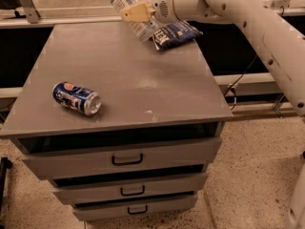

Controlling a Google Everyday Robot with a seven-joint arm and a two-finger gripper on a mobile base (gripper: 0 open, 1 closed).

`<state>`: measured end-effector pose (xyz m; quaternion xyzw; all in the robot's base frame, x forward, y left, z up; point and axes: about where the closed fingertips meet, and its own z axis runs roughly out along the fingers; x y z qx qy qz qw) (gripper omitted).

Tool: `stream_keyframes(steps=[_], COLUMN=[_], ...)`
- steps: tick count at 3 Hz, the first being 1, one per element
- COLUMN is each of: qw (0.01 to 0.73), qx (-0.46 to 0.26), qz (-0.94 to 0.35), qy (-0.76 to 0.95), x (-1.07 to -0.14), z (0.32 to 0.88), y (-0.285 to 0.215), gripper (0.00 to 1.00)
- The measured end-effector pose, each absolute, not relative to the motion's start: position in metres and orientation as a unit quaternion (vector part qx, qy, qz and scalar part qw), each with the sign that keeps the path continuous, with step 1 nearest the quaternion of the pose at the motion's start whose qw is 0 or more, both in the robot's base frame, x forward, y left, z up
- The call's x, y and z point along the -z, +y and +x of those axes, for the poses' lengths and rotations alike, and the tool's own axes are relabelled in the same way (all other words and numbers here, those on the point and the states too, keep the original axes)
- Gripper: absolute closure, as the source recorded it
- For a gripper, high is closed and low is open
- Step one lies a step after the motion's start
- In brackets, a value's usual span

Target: Place blue plastic bottle upright

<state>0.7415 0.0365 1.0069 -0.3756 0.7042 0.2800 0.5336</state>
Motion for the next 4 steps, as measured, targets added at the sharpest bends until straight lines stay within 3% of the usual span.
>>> stream_keyframes(steps=[2,4], qw=[0.542,0.588], qx=[-0.296,-0.347], qz=[-0.364,-0.313], qy=[0.697,0.660], x=[-1.004,-0.993], z=[0.738,0.706], y=[0.033,-0.019], gripper=[1.00,1.00])
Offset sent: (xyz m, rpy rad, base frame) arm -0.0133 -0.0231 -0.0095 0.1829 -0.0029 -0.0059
